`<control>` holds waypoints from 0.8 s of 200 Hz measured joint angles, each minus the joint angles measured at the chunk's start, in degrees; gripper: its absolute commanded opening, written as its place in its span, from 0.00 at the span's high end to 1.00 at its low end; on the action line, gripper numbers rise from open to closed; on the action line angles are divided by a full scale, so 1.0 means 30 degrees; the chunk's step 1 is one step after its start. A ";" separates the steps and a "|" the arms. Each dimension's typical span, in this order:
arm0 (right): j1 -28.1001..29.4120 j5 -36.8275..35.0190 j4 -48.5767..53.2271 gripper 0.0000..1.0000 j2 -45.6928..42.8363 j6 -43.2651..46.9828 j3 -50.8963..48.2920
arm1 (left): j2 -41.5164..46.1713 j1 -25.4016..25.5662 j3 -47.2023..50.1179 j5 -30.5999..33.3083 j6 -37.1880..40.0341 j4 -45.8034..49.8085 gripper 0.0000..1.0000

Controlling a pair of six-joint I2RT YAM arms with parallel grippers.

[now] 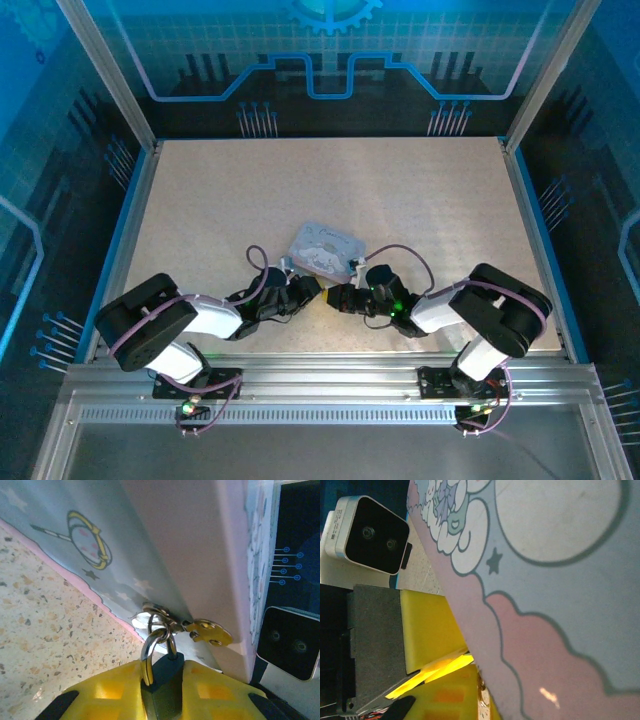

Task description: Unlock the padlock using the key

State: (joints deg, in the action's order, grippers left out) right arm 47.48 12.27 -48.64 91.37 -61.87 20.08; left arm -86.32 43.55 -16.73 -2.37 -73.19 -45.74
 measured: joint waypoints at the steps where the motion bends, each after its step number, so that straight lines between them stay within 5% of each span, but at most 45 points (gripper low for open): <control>1: 0.0000 0.0000 0.0022 0.81 -0.0015 -0.0007 0.0000 | 0.0000 0.0000 0.0000 0.0000 0.0000 0.0000 0.91; 89: 0.0080 -0.1100 0.3847 0.69 -0.2637 0.1902 0.0138 | 0.0000 0.0000 0.0029 0.0000 0.0000 0.0138 0.96; 160: 0.0255 -0.3213 0.8954 0.30 -0.8182 0.8153 0.0357 | 0.0539 0.0000 0.0022 0.0007 -0.0124 0.0852 0.97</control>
State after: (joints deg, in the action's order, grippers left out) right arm 48.25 2.63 -21.78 66.83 -37.41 21.15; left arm -84.71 43.55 -16.67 -2.35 -73.56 -43.18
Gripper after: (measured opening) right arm 0.626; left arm 0.133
